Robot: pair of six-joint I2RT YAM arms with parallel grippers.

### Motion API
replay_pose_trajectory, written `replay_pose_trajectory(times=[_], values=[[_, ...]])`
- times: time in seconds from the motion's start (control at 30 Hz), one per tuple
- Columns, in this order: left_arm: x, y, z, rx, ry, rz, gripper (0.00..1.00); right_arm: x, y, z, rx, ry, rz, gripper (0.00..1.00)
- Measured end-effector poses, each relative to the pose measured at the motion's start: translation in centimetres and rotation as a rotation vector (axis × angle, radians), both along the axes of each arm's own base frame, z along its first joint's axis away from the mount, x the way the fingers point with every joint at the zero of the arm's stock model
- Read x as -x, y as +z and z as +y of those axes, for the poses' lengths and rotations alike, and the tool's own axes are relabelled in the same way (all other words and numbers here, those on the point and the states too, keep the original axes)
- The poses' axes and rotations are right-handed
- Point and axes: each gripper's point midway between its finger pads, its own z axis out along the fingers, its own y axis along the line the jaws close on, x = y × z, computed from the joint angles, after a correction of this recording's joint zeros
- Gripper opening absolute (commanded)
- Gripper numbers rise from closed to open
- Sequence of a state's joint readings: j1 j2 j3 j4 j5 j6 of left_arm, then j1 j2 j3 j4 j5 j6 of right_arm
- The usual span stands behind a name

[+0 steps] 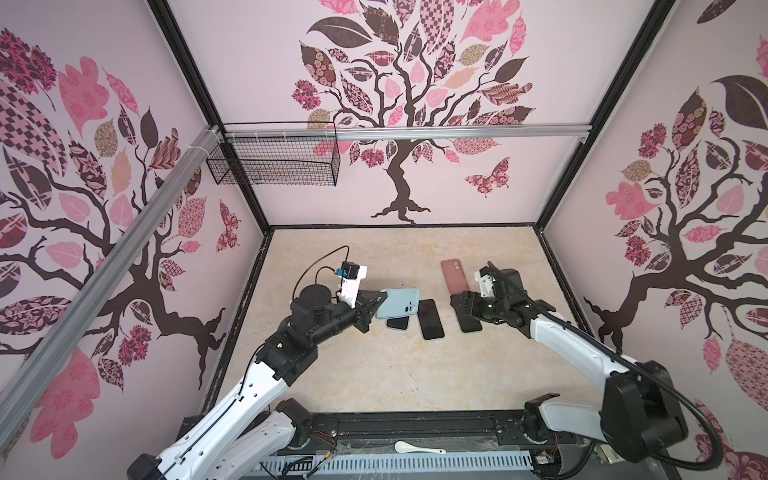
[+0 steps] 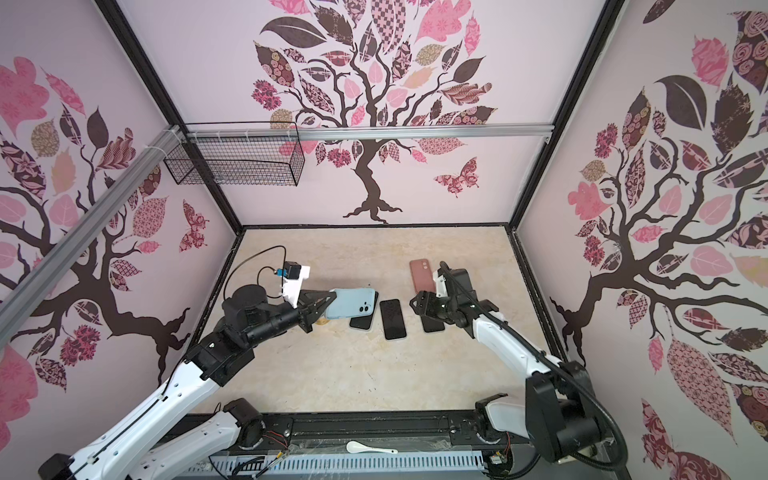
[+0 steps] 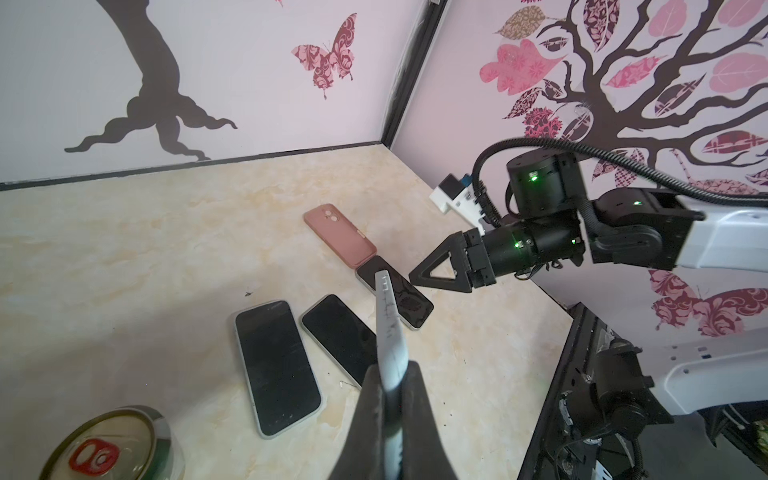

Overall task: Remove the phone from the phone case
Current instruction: 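Reach the right gripper to the blue-grey case held by the left gripper and grip it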

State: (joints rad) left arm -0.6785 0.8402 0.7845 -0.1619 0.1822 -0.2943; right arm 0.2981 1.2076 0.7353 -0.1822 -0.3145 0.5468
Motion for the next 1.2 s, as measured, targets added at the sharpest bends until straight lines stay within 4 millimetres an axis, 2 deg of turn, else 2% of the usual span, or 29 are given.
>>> replay_pose_trajectory(times=[0.1, 0.23, 0.37, 0.47, 0.6, 0.8, 0.87, 1.07, 1.2], values=[[-0.2, 0.9, -1.3, 0.008, 0.049, -0.059, 0.0, -0.6, 3.0, -0.7, -0.066, -0.088, -0.105, 0.99], [-2.0, 1.4, -2.4, 0.013, 0.168, -0.126, 0.0, -0.4, 6.7, -0.8, -0.206, -0.152, -0.21, 0.99], [-3.7, 1.4, -2.3, 0.046, 0.263, -0.212, 0.0, -0.1, 9.7, -0.6, -0.376, -0.197, -0.272, 0.99], [-4.6, 1.6, -2.2, 0.061, 0.313, -0.262, 0.0, -0.1, 10.9, -0.3, -0.485, -0.225, -0.257, 0.96], [-5.0, 3.5, -2.4, 0.12, 0.33, -0.336, 0.0, 0.1, 12.1, 0.8, -0.601, -0.241, -0.212, 0.88], [-4.1, 6.2, -3.3, 0.192, 0.268, -0.448, 0.0, 1.3, 14.8, 5.3, -0.735, -0.169, -0.144, 0.81], [-3.8, 6.6, -3.6, 0.202, 0.242, -0.469, 0.0, 1.4, 15.6, 6.2, -0.776, -0.152, -0.137, 0.79], [-3.1, 7.4, -4.1, 0.216, 0.194, -0.504, 0.0, 1.1, 18.3, 7.2, -0.859, -0.14, -0.141, 0.7], [-2.8, 7.4, -4.4, 0.219, 0.17, -0.51, 0.0, 1.8, 18.9, 8.8, -0.889, -0.103, -0.124, 0.63]])
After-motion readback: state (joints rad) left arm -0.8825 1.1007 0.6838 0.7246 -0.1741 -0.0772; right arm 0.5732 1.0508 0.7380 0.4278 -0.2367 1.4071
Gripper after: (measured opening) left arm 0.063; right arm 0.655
